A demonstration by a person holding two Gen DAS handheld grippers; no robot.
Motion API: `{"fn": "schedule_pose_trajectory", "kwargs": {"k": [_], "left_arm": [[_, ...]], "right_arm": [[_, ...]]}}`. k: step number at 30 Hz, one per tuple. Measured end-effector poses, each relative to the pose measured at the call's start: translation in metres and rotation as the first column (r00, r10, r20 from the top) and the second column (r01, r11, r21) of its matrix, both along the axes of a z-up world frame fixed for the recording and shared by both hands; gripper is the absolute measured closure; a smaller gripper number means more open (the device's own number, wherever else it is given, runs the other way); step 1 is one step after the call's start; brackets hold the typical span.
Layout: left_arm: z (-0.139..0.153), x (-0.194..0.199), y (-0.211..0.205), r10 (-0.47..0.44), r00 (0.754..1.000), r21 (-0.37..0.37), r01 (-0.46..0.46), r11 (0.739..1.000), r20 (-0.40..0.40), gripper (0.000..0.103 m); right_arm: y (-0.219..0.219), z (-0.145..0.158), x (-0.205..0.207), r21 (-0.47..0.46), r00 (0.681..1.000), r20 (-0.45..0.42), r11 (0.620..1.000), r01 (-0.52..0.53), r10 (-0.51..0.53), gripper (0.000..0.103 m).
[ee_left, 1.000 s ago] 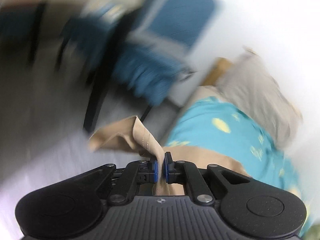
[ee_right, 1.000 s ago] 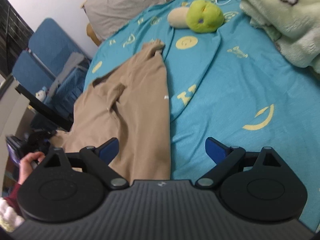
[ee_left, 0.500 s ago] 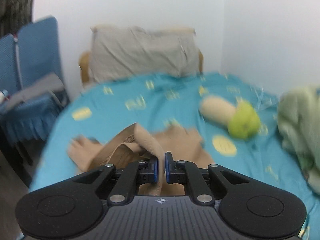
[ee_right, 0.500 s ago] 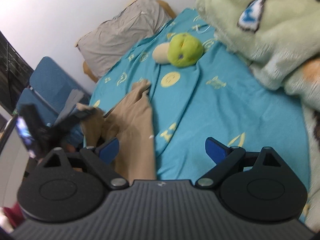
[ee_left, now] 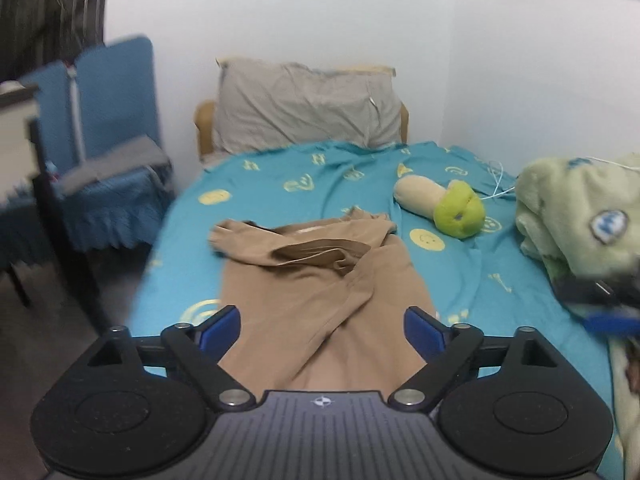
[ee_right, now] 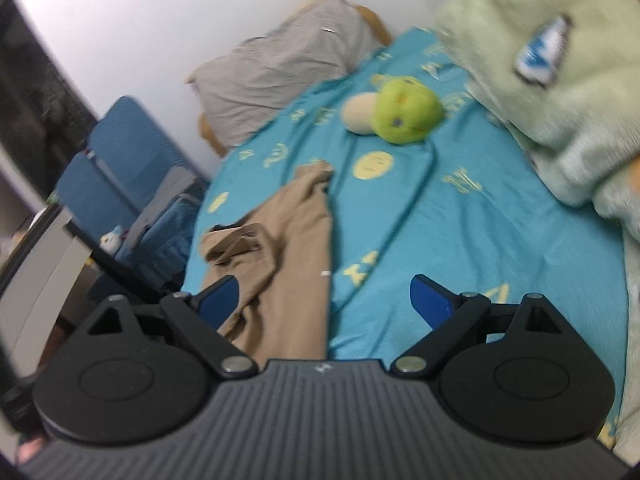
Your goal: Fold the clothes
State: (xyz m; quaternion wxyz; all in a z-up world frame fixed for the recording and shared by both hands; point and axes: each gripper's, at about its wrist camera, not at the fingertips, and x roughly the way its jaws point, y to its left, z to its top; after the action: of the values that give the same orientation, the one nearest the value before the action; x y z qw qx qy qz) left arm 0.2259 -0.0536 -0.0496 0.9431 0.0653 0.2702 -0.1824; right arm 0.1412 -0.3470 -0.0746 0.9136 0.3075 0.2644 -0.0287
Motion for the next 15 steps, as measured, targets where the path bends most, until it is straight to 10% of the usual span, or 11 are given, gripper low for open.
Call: {"fn": "schedule_pose_trajectory", "kwargs": {"k": [15], "left_arm": [[0.008,-0.098,0.08,0.015,0.999,-0.074,-0.013,0.997,0.033,0.001]], "right_arm": [[0.067,0.019,-0.027,-0.096,0.966,0.069,0.966,-0.242,0.249,0.01]]}}
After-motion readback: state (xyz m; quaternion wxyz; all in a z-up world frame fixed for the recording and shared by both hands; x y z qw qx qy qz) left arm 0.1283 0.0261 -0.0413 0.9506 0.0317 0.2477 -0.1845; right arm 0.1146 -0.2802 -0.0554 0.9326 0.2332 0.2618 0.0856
